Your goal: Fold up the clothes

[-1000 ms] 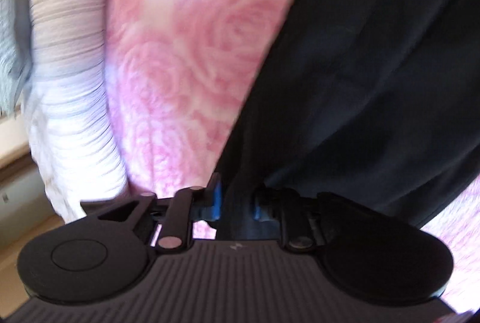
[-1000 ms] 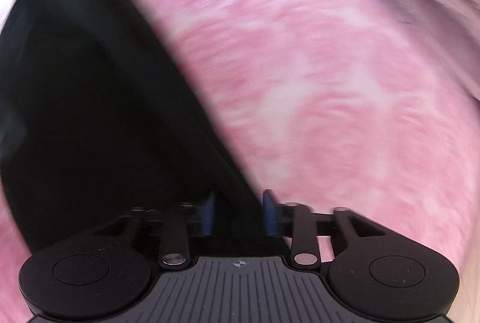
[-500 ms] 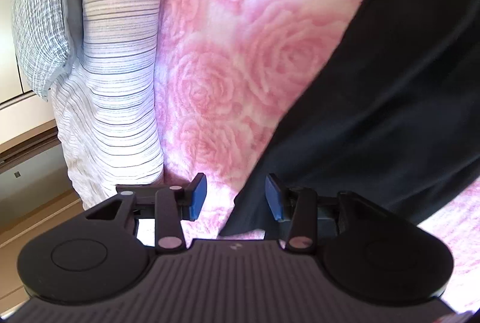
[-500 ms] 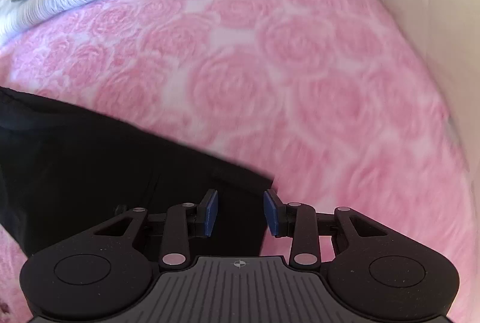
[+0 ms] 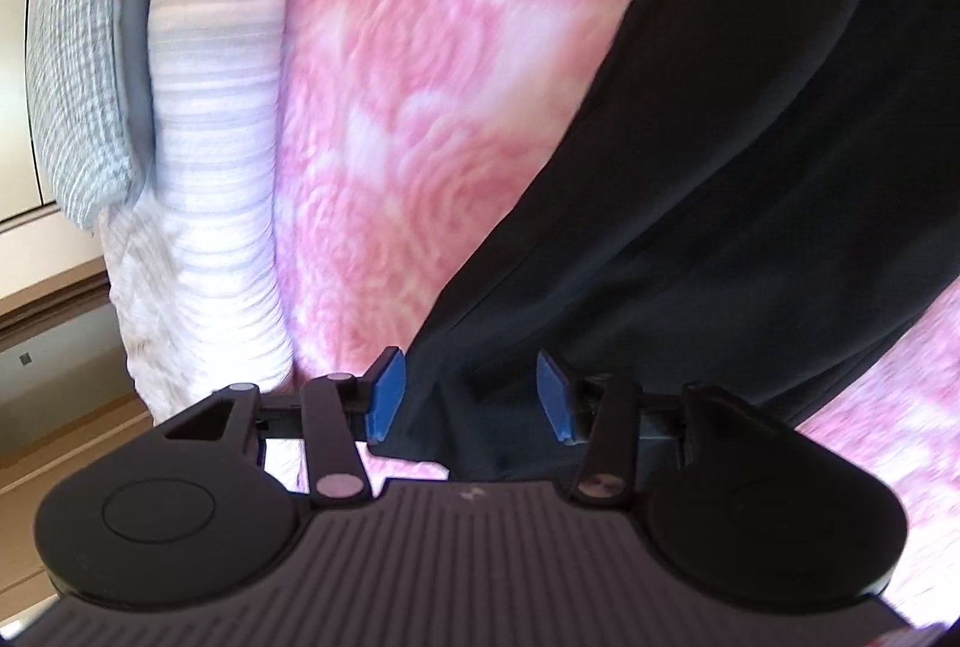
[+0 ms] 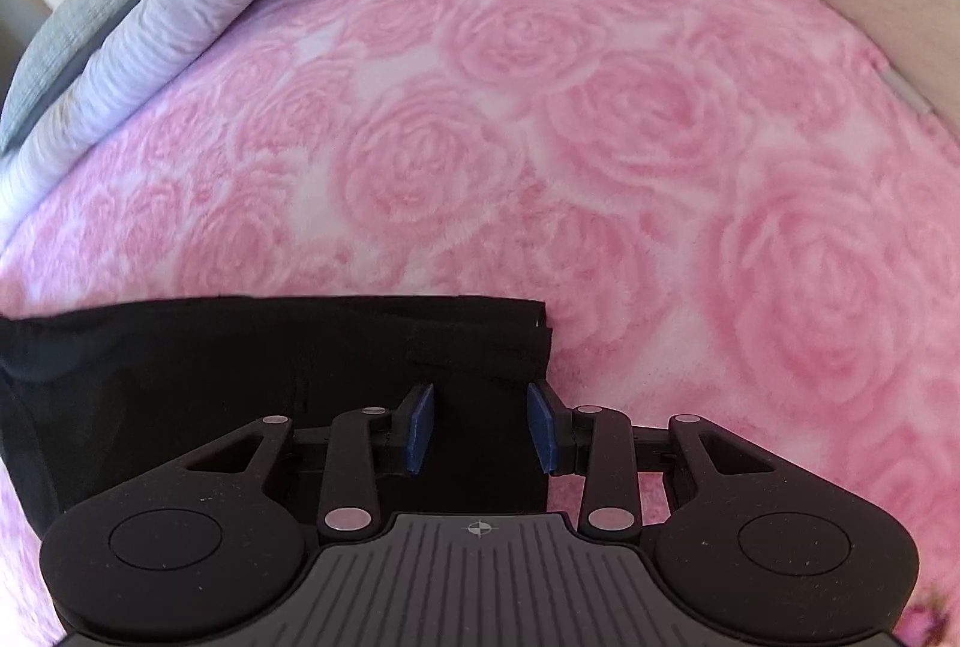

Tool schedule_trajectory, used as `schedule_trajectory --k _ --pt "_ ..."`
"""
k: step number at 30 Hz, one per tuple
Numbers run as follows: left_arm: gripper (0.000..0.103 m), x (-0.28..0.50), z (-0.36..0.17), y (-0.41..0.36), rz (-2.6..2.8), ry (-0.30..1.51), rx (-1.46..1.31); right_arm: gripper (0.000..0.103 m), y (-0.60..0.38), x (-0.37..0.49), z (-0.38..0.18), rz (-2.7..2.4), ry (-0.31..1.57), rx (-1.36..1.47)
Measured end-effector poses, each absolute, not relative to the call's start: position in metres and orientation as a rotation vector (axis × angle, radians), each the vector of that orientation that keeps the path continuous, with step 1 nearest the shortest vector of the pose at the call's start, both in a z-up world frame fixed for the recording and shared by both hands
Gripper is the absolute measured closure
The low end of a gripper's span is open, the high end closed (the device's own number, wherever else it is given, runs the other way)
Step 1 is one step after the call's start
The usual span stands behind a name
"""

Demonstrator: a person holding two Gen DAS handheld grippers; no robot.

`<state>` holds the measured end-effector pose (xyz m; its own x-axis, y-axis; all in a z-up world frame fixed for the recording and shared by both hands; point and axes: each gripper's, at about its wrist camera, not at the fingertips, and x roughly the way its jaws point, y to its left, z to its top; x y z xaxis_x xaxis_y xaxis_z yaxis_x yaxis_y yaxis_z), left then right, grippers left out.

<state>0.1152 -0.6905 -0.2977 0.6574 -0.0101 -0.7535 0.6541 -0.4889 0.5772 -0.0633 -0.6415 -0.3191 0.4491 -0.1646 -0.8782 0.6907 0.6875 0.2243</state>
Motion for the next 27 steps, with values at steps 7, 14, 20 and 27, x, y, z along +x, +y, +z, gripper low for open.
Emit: schedule_trajectory --k 7,14,20,27 --pt "0.058 0.075 -0.299 -0.684 -0.919 0.521 1.902 0.067 -0.644 -0.036 -0.335 -0.486 1.044 0.442" --pt "0.047 0.064 -0.288 -0.642 -0.888 0.567 1.84 0.067 -0.603 -0.038 -0.296 -0.505 1.017 0.217" --pt "0.044 0.079 -0.283 -0.58 -0.839 0.623 1.769 0.026 -0.523 -0.007 -0.268 -0.418 0.96 0.005" --pt "0.042 0.136 -0.277 -0.5 -0.866 0.677 1.527 0.027 -0.416 0.082 -0.266 -0.19 0.923 -0.057"
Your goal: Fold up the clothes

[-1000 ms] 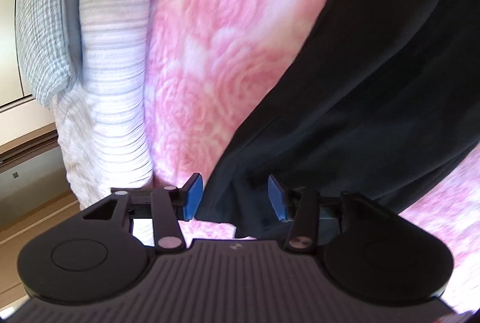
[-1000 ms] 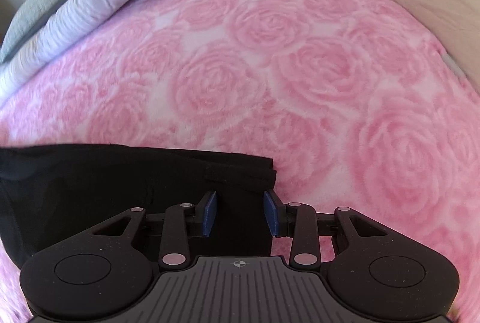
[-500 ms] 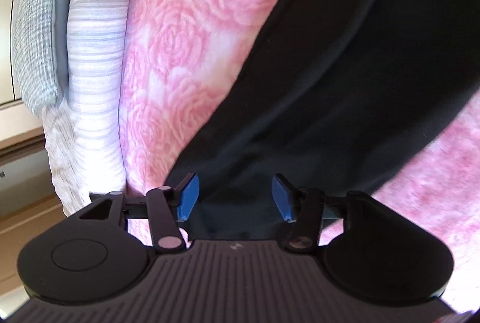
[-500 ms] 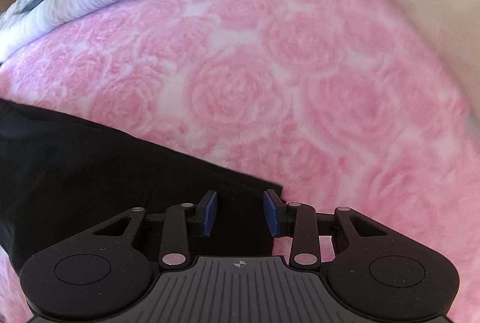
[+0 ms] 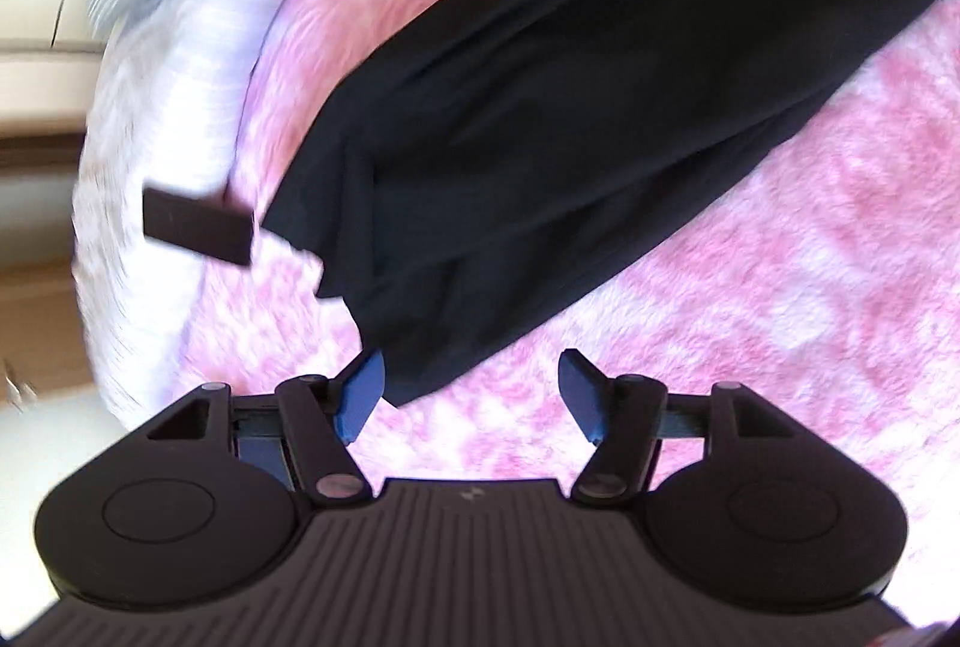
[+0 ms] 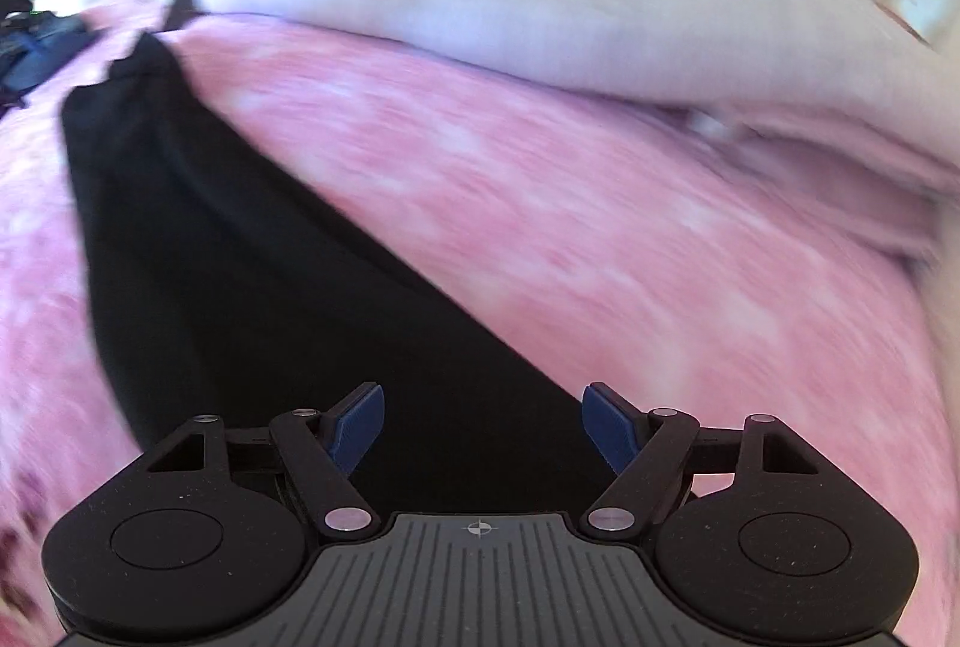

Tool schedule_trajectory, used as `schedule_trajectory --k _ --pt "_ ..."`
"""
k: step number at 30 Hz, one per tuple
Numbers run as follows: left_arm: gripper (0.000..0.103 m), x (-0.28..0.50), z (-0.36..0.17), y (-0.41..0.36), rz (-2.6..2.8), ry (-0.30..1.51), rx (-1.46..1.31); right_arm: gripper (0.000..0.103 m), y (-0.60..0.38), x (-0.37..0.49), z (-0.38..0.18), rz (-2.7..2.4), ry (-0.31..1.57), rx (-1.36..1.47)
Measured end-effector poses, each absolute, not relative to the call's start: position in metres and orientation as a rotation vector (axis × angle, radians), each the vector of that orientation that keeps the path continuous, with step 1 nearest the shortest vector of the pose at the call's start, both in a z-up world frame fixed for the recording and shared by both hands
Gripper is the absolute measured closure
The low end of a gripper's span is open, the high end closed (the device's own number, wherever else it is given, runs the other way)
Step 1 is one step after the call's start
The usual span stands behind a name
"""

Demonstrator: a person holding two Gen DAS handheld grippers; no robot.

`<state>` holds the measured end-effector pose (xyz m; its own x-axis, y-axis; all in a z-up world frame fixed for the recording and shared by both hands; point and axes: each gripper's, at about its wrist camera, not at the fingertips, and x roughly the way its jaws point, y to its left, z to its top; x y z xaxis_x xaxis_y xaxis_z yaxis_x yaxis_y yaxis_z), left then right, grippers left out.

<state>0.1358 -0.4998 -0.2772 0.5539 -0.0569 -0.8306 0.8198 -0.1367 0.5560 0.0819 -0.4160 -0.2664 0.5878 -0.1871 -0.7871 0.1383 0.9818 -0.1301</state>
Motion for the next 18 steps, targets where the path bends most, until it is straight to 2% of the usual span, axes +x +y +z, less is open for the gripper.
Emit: schedule_trajectory --k 2,6,13,18 --pt "0.042 0.157 -0.284 -0.48 -0.91 0.624 1.469 0.027 -0.383 0.114 -0.265 -0.164 0.908 -0.07" --pt "0.043 0.197 -0.316 -0.45 -1.056 0.394 1.503 0.027 -0.307 0.178 -0.265 -0.146 0.903 -0.087" --pt "0.047 0.307 -0.325 -0.452 -1.205 0.614 1.073 0.027 -0.187 0.291 -0.304 -0.157 0.981 -0.009" --pt "0.05 0.356 -0.329 -0.468 -1.208 0.717 0.89 0.027 -0.131 0.351 -0.318 -0.053 0.979 -0.074"
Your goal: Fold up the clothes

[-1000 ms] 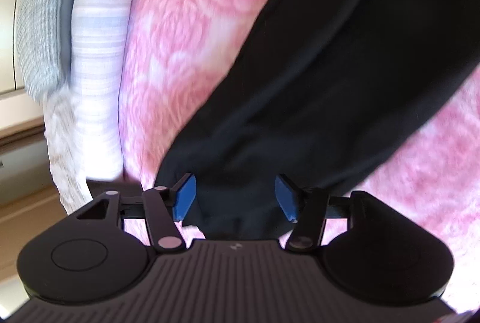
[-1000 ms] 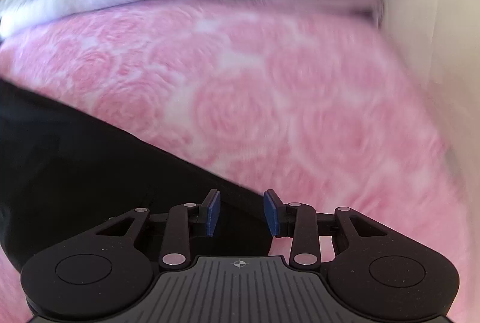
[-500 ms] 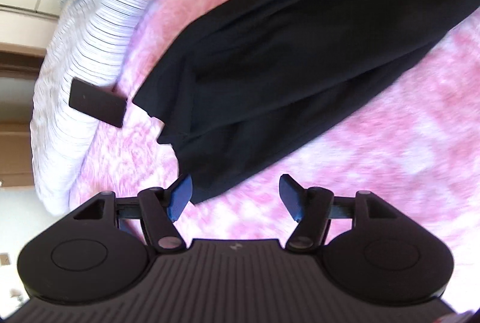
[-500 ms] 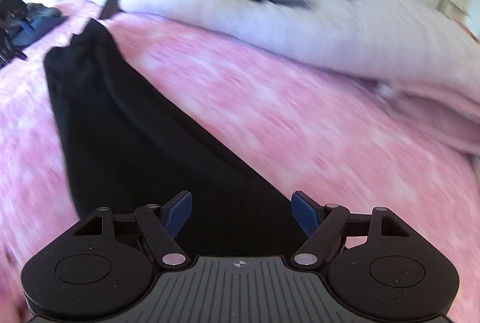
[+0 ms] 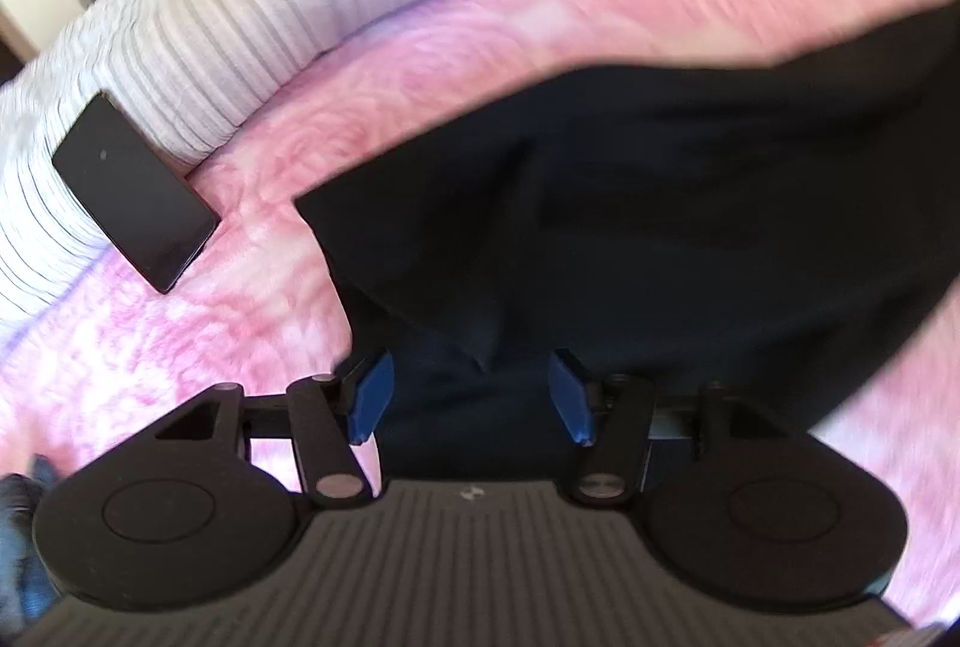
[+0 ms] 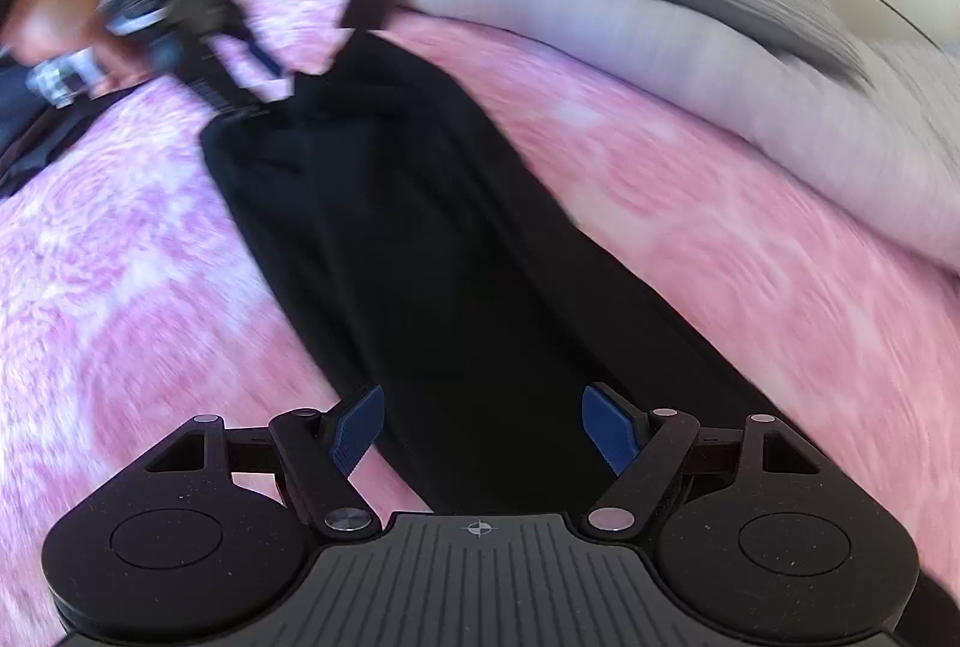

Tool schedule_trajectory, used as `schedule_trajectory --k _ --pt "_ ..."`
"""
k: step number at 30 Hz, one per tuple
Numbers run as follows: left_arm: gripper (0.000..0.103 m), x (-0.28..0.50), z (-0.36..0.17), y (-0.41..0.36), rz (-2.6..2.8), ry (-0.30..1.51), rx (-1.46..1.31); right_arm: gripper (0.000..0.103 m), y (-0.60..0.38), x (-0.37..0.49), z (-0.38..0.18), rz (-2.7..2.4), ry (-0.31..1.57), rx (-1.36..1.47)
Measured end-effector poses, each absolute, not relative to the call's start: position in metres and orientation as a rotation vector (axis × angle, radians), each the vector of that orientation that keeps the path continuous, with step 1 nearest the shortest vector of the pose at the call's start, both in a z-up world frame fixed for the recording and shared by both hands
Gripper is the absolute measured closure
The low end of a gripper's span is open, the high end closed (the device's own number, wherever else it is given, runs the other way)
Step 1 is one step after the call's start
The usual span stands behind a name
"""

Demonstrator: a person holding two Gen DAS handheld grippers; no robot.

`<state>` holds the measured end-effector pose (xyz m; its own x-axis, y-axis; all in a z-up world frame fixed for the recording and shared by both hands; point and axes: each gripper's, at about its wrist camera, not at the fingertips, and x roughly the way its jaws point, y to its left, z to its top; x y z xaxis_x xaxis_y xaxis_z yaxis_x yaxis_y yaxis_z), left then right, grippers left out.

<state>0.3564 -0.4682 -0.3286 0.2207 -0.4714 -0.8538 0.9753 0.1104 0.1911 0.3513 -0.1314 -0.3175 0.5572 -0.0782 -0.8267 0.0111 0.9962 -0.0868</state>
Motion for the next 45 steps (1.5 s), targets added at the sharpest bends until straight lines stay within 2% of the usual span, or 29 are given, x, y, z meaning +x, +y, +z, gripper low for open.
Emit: schedule_trajectory --k 6,9,12,18,23,26,29,30,32,33,34,39,40,41,43,45 --pt "0.05 0.404 -0.335 -0.5 -1.183 0.782 0.795 0.027 -0.12 0.385 -0.338 -0.012 0.987 -0.065" --pt "0.049 0.416 -0.331 -0.52 -1.181 0.708 0.835 0.027 -0.121 0.392 -0.346 -0.041 1.001 -0.056" --pt "0.053 0.439 -0.315 -0.533 -1.107 0.655 0.774 0.027 -0.13 0.392 -0.346 -0.065 1.009 -0.043" --pt "0.052 0.457 -0.286 -0.499 -1.187 0.694 0.685 0.027 -0.138 0.388 -0.344 -0.06 1.02 -0.043" --pt "0.053 0.437 -0.325 -0.467 -1.316 0.838 0.854 0.027 -0.121 0.397 -0.353 -0.001 1.019 -0.118" --pt "0.053 0.444 -0.35 -0.46 -1.287 0.952 0.791 0.027 -0.106 0.403 -0.361 0.037 1.006 -0.207" --pt "0.063 0.458 -0.353 -0.456 -1.292 1.037 0.585 0.027 -0.095 0.41 -0.371 0.077 1.007 -0.243" --pt "0.076 0.461 -0.351 -0.456 -1.291 1.034 0.545 0.027 -0.092 0.412 -0.373 0.081 1.007 -0.249" --pt "0.083 0.463 -0.345 -0.456 -1.277 1.027 0.494 0.027 -0.089 0.415 -0.378 0.084 1.01 -0.261" --pt "0.097 0.464 -0.341 -0.457 -1.276 1.021 0.472 0.027 -0.087 0.417 -0.38 0.079 1.011 -0.27" --pt "0.102 0.464 -0.336 -0.457 -1.272 1.021 0.454 0.027 -0.085 0.418 -0.381 0.071 1.008 -0.282" --pt "0.103 0.463 -0.321 -0.457 -1.276 1.031 0.436 0.027 -0.065 0.429 -0.391 0.076 0.977 -0.463" --pt "0.103 0.464 -0.319 -0.455 -1.273 1.038 0.421 0.029 -0.06 0.431 -0.395 0.085 0.976 -0.504" --pt "0.103 0.466 -0.316 -0.452 -1.27 1.048 0.399 0.039 -0.056 0.434 -0.402 0.091 0.978 -0.554" --pt "0.103 0.47 -0.311 -0.444 -1.261 1.071 0.353 0.046 -0.05 0.439 -0.412 0.104 0.983 -0.627" --pt "0.103 0.472 -0.303 -0.434 -1.256 1.088 0.312 0.081 -0.047 0.441 -0.413 0.101 0.975 -0.661"
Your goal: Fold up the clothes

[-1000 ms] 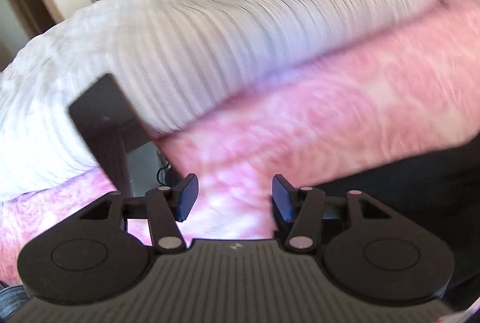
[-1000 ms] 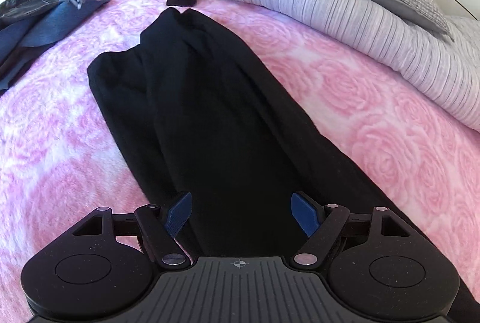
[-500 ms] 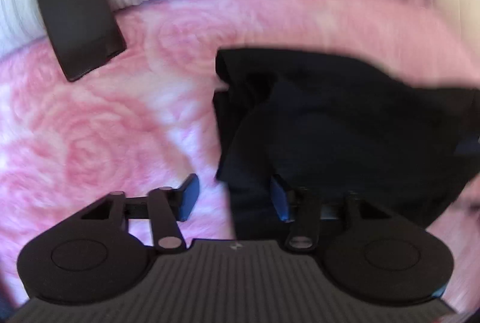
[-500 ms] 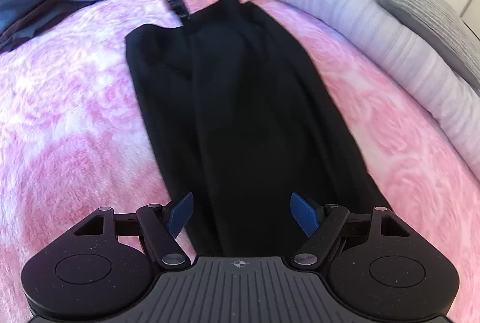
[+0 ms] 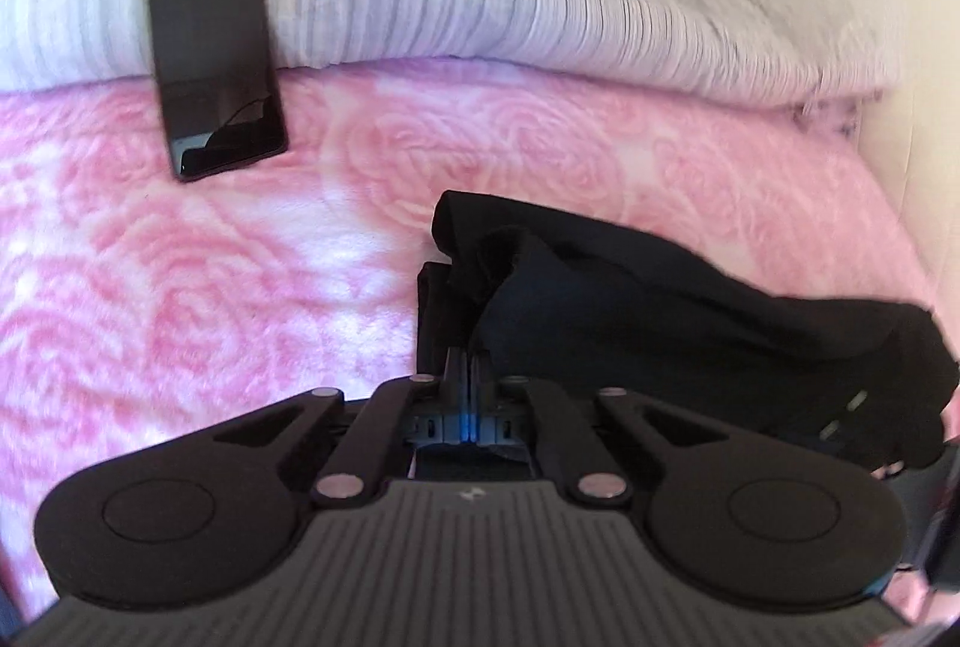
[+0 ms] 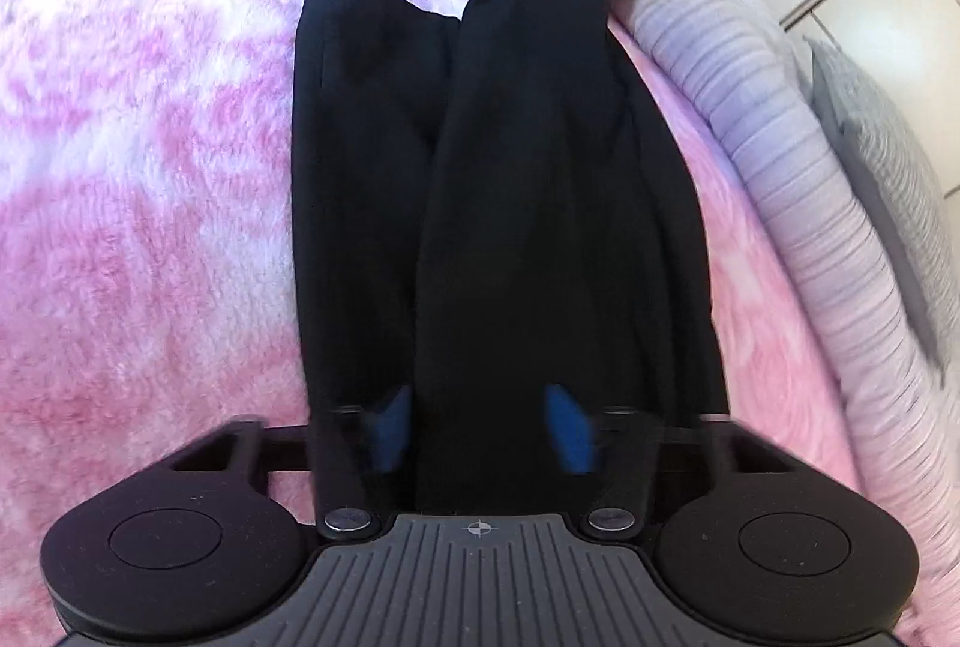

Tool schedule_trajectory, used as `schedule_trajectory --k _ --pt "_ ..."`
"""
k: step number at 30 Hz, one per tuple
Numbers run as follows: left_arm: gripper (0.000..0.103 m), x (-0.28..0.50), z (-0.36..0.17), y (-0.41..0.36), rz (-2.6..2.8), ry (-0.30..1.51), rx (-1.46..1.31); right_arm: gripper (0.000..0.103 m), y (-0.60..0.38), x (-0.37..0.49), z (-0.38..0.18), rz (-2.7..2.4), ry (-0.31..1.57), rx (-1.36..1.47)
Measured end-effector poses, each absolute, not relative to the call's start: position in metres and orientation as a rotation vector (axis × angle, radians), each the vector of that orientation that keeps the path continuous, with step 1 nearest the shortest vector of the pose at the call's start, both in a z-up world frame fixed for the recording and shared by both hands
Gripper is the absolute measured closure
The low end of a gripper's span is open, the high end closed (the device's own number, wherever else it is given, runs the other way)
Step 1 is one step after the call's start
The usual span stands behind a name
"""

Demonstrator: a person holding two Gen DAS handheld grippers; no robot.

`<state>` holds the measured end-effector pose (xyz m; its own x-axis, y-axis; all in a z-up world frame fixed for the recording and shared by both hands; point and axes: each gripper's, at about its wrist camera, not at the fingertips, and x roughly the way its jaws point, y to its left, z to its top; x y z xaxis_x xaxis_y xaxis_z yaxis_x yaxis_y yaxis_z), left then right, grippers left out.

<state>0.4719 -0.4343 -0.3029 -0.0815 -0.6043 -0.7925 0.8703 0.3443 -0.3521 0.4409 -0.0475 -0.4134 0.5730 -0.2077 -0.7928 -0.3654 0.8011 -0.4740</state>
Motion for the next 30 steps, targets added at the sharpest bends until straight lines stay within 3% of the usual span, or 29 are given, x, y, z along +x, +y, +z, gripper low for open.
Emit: schedule_trajectory --k 2,6,11,21,30 --pt "0.103 0.467 -0.292 -0.419 -1.249 1.09 0.295 0.095 -0.048 0.439 -0.406 0.094 0.967 -0.663" --pt "0.103 0.455 -0.296 -0.389 -1.214 1.135 0.296 0.096 -0.044 0.422 -0.386 0.114 0.94 -0.642" --pt "0.103 0.446 -0.336 -0.374 -1.151 1.219 0.327 0.096 -0.031 0.412 -0.407 0.202 0.991 -0.659" --pt "0.103 0.466 -0.3 -0.386 -1.183 1.172 0.204 0.095 -0.024 0.413 -0.403 0.185 0.95 -0.696" --pt "0.103 0.467 -0.309 -0.395 -1.167 1.192 0.234 0.095 -0.01 0.409 -0.418 0.139 0.896 -0.8"
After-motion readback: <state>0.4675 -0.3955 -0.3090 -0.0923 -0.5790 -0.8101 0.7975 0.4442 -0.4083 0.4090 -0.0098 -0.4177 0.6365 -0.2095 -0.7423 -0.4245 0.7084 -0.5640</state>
